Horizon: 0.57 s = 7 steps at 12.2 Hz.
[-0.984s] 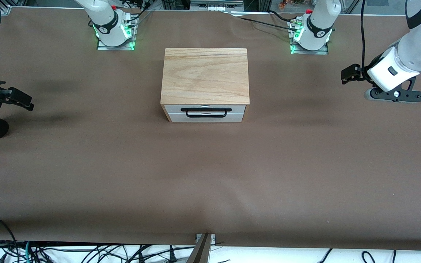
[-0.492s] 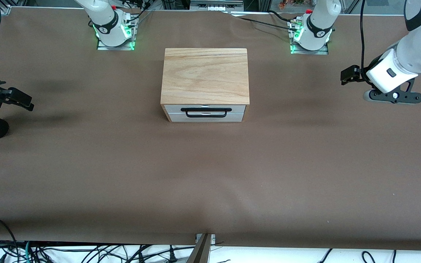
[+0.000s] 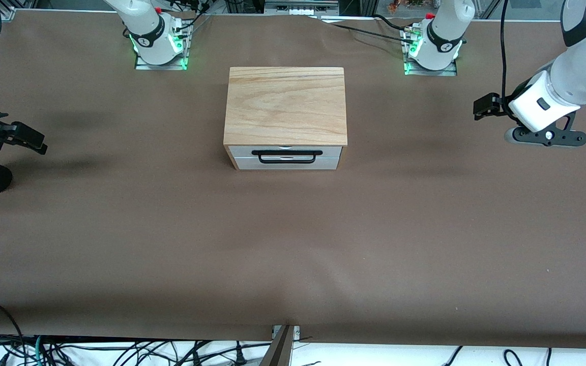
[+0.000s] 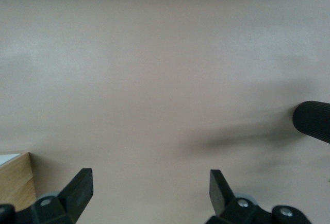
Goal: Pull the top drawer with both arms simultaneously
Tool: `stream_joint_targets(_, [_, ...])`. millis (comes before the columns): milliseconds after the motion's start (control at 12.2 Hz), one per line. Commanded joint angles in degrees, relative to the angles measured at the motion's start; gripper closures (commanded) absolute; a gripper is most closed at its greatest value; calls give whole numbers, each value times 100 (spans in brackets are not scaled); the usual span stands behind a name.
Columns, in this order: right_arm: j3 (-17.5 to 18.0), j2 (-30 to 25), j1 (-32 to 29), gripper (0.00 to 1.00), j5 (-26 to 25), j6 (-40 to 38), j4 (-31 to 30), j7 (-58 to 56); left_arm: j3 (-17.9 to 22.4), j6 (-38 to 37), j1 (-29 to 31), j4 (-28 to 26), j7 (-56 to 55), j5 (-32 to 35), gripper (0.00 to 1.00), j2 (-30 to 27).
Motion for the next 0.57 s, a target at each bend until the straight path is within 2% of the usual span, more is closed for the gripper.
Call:
stream_joint_targets(0, [15,-1,-31,0,89,-31,45,-82,28,40,10,174,87,48,0,83])
stream_joint_targets(492, [15,-1,-39,0,89,-31,45,-91,45,304,19,192,122,40,0,180])
